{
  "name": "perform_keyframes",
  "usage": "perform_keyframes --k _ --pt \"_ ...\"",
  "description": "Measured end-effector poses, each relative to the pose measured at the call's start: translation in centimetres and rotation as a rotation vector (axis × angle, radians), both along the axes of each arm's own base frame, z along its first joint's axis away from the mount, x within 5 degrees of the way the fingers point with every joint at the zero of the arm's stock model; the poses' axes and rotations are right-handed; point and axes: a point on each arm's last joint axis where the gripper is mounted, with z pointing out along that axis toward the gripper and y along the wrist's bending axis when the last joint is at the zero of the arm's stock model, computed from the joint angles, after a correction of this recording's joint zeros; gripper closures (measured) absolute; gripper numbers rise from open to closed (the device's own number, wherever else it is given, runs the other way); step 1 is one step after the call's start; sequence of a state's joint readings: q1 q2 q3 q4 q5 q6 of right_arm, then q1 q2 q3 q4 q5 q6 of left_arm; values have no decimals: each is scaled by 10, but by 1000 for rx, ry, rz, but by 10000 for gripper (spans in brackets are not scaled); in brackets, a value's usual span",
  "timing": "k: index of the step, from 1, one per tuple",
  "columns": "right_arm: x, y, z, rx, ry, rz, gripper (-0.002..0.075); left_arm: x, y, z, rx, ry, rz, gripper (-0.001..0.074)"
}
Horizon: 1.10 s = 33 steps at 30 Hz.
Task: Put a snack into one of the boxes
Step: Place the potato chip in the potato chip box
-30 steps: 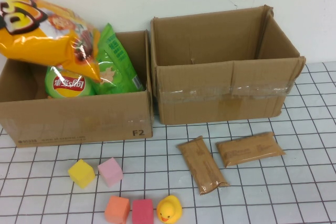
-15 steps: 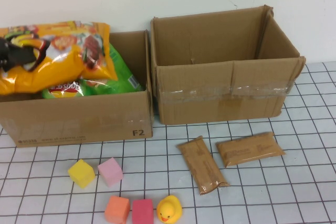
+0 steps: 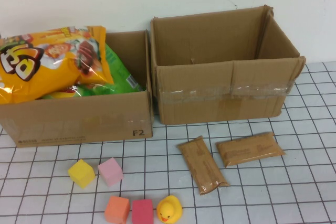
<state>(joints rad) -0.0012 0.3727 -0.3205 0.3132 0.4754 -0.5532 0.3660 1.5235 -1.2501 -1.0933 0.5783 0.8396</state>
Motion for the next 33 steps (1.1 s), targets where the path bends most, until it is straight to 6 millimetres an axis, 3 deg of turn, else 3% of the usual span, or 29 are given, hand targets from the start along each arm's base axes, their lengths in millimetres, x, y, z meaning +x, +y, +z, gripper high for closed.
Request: perform_keyframes --k 2,5,7,10,19,25,29,33 --pt "0 0 0 0 0 0 729 -5 -1 9 15 -29 8 282" --pt "0 0 0 0 -1 0 729 -10 -7 15 -5 -42 -27 440" --pt "0 0 0 0 -2 -1 729 -12 -15 15 -27 -27 -90 596" --pt "0 0 0 0 -2 -1 729 -7 -28 5 -12 28 -175 693" --pt "0 0 0 0 -4 -2 729 33 -55 -59 11 198 -228 734" --pt "0 0 0 0 -4 -2 729 50 -80 -85 10 231 -253 735" --pt "0 0 0 0 -4 -2 729 51 -90 -88 26 231 -288 737" --pt "0 0 0 0 -4 -2 729 46 -89 -65 65 146 -249 736"
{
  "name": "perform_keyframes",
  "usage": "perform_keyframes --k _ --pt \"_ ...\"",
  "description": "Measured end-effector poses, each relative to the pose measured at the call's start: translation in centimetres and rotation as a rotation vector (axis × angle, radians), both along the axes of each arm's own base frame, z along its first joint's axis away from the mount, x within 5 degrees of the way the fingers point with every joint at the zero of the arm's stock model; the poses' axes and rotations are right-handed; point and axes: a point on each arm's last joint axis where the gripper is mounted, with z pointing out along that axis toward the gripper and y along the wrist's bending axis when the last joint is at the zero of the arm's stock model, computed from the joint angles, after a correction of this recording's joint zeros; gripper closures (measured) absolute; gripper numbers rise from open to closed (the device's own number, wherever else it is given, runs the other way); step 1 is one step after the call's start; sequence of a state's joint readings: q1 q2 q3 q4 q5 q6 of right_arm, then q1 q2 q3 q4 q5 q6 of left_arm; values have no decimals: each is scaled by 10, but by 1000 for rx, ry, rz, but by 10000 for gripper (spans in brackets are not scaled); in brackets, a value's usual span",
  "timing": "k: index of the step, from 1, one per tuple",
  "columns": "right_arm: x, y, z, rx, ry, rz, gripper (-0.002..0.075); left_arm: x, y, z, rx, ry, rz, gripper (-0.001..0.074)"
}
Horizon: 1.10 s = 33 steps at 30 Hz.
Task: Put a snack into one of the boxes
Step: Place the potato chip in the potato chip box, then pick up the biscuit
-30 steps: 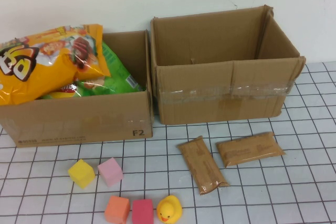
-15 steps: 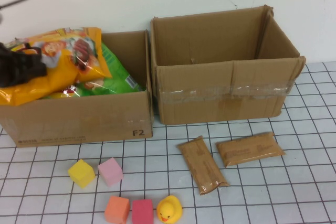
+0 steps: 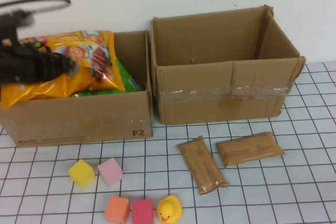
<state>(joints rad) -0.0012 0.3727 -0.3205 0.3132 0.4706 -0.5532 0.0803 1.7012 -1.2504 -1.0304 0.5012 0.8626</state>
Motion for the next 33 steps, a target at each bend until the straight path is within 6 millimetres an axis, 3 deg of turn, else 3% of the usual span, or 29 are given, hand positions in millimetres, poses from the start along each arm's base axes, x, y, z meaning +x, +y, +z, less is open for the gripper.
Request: perform_keyframes --k 3,8,11,15,24,30,33 --pt "0 0 0 7 0 0 729 -14 2 38 44 -136 28 736" --pt "0 0 0 11 0 0 729 -60 1 109 140 -373 32 736" --pt "0 1 0 15 0 1 729 -88 1 137 221 -460 22 736" --pt "-1 2 0 5 2 27 729 -126 6 159 263 -463 32 736" --pt "-4 16 1 -42 -29 233 729 -192 7 156 211 -226 50 736" --pt "0 29 1 -60 82 407 729 -237 3 130 172 -227 128 736" --pt "9 33 12 -63 128 454 729 -263 0 110 160 -219 145 736"
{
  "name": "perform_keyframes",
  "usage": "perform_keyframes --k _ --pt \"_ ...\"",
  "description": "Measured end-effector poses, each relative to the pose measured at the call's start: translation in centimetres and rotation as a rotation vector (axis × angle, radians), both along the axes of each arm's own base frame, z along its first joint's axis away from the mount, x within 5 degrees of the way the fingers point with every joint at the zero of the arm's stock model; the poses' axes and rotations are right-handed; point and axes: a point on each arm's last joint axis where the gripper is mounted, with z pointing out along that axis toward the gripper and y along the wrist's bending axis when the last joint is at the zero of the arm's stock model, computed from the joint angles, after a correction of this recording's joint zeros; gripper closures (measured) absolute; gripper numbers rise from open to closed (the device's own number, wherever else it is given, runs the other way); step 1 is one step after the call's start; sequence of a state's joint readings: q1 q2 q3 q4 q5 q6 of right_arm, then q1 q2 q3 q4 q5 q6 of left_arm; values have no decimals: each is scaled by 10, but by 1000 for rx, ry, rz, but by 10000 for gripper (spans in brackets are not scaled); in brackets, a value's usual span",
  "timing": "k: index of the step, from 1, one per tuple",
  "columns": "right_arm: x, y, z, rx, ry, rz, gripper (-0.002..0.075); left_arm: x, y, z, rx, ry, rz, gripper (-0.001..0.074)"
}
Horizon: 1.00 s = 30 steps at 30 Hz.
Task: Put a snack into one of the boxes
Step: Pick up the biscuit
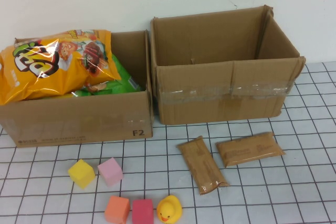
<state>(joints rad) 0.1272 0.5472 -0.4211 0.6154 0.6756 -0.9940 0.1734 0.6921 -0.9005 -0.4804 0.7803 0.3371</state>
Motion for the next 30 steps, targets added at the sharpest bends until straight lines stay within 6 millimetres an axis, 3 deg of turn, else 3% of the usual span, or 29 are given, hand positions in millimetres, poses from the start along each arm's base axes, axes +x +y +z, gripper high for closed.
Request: perform_keyframes --k 6,12,15,18,24,30 --pt "42 7 20 -12 112 23 729 -39 -7 -53 -54 58 18 736" --pt "105 21 11 -57 283 94 728 -68 -11 -104 -86 66 45 736" --pt "128 26 2 -80 304 124 726 -73 -12 -117 -87 70 55 736" --pt "152 37 -10 -122 289 154 710 -75 -10 -117 -72 34 71 736" --pt "183 84 -34 -184 276 272 581 -72 -4 -117 -11 -23 117 736" --pt "204 140 -56 -166 263 307 351 -67 1 -129 21 -33 149 736"
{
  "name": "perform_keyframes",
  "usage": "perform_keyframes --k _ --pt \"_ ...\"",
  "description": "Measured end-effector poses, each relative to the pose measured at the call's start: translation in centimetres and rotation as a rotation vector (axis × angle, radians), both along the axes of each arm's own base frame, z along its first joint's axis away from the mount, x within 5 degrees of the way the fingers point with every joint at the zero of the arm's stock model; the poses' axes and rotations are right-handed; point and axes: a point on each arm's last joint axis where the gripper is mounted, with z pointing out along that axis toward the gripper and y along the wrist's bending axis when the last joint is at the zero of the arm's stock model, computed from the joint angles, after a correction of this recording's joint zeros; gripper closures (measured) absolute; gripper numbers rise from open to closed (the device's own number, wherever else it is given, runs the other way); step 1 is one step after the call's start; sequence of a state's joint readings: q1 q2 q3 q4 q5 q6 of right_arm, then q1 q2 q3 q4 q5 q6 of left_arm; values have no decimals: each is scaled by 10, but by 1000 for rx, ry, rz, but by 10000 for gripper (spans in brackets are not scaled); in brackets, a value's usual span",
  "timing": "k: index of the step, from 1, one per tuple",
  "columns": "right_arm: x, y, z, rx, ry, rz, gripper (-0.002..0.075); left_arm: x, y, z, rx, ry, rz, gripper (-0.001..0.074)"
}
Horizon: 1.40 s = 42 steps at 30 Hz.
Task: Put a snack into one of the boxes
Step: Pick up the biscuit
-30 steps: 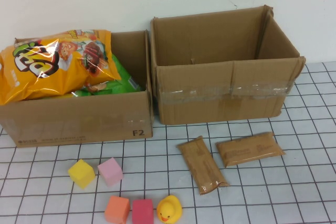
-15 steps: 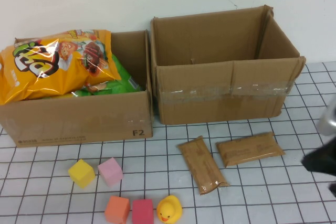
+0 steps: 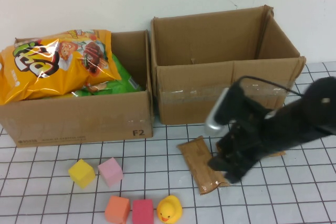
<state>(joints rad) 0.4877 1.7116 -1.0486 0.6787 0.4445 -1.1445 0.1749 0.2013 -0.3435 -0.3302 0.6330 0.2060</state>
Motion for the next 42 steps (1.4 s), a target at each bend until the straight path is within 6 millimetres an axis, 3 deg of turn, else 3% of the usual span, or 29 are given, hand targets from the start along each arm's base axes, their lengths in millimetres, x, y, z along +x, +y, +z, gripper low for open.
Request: perform_keyframes --k 5,17,20,32,42 --pt "23 18 -19 45 72 -85 228 1 1 1 5 -18 7 736" --pt "44 34 -54 54 180 -101 132 2 2 -1 10 -22 12 736" --pt "45 35 -63 43 198 -103 123 2 2 -1 10 -23 13 736" --pt "48 36 -67 44 177 -105 120 2 2 -1 10 -23 13 736" --pt "32 58 -64 26 187 59 123 2 2 -1 10 -23 13 736"
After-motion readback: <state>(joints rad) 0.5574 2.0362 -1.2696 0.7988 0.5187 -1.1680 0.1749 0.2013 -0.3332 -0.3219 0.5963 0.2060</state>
